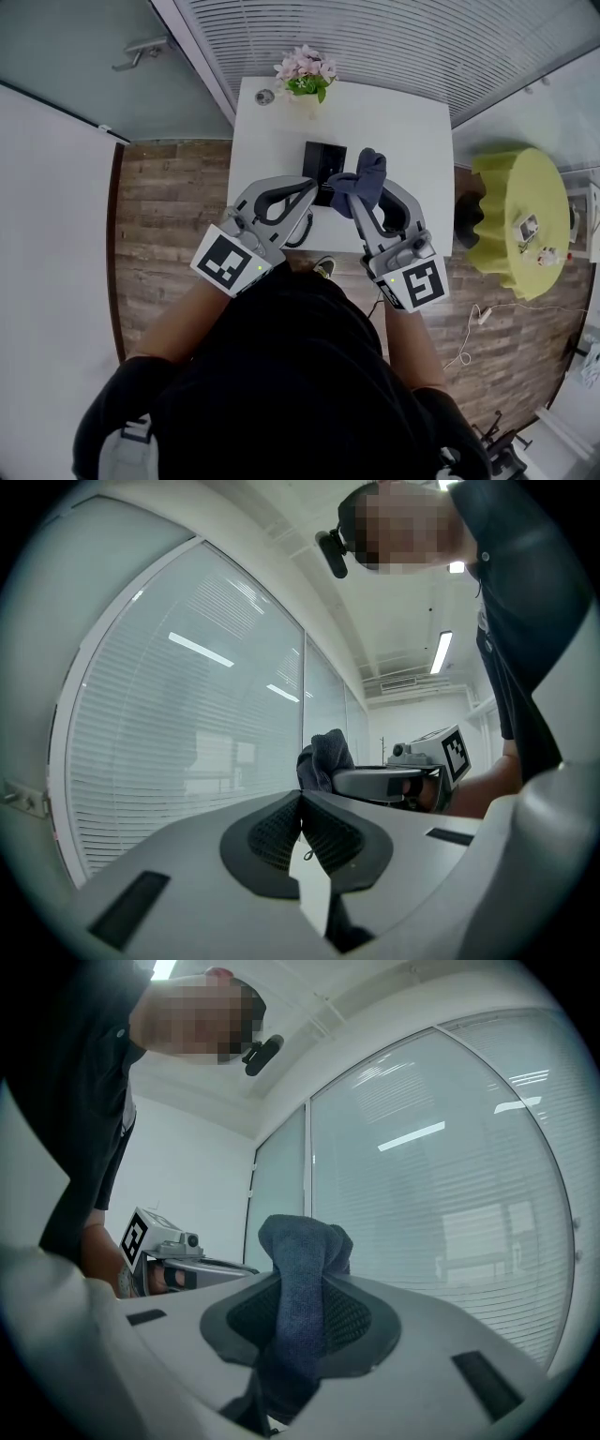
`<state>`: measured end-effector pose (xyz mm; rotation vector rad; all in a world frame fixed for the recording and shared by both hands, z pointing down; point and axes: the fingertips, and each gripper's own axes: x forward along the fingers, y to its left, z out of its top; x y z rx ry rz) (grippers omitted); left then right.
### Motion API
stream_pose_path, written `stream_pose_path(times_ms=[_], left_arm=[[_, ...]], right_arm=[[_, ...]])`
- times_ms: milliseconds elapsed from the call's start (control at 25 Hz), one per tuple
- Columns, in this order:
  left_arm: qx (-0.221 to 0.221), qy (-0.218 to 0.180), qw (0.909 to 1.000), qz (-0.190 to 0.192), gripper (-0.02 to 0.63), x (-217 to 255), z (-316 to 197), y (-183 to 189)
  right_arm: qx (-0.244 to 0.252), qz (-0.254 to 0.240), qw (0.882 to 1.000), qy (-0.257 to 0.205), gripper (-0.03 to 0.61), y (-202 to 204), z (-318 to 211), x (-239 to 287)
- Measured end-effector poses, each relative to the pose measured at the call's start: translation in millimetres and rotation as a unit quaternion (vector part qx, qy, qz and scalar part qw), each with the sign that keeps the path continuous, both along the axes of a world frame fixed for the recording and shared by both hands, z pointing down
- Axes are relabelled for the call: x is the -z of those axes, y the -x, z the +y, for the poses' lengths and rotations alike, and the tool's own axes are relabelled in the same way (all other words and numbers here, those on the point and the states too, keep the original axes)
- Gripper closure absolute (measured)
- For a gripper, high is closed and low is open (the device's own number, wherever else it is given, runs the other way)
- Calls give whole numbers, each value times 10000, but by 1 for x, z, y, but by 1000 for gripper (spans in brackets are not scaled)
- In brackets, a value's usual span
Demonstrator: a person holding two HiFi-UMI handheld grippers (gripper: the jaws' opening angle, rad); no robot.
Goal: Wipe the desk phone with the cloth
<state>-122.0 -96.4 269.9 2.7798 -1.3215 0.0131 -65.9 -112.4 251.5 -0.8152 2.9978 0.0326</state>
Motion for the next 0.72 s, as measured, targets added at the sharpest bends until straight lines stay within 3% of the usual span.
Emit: stream_pose_path(times_ms=[320, 720], left_arm=[[-125, 177, 9997, 101, 603, -6, -7, -4], [-17, 81, 10000, 18, 603, -1, -9, -2]], right_arm=[[13, 0, 10000, 15, 465, -3, -7, -2], [17, -47, 10000, -46, 465, -2, -7, 4]])
